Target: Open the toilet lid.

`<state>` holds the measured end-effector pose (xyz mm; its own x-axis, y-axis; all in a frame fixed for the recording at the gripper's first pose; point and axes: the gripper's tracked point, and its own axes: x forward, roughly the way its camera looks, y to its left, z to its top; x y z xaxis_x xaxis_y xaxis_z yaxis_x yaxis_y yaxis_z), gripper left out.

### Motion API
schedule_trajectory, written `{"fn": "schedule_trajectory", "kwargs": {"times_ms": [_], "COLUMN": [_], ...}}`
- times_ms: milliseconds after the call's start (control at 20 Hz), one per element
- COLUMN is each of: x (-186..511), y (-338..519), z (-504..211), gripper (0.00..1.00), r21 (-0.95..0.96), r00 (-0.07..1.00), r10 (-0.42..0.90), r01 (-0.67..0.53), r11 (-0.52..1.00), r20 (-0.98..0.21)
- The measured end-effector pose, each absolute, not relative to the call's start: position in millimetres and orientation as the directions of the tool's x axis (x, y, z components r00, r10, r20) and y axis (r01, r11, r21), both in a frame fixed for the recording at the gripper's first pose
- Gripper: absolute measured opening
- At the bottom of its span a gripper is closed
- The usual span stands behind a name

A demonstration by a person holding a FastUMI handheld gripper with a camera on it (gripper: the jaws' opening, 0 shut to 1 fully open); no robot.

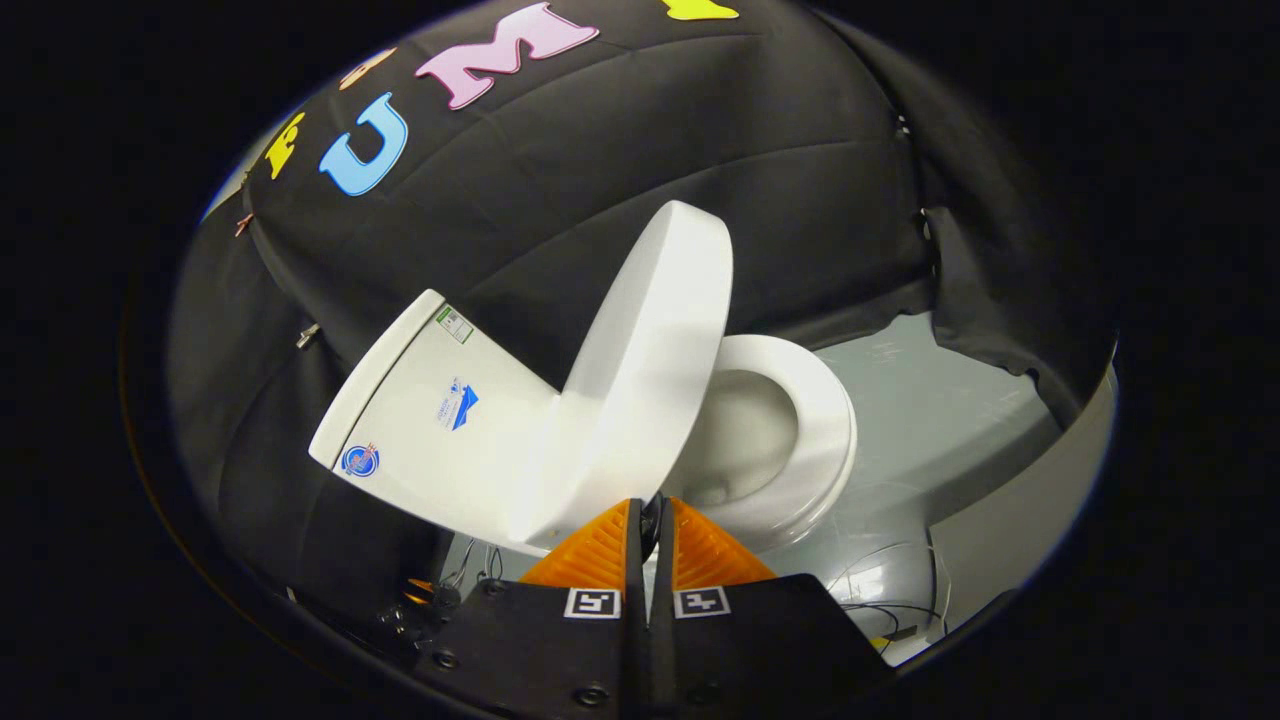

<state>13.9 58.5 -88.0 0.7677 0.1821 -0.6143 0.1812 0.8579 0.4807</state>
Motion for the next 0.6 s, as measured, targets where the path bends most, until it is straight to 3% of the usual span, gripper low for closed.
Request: {"fn": "schedule_trajectory", "kwargs": {"times_ms": [600], "x": [20.3], "y": [85.7], "z": [-56.1], "gripper": [0.05], "r21": [0.448], "r00": [0.776], "r10": [0.151], "r01": [0.183], "r11": [0.875], "r20": [-0.612]}}
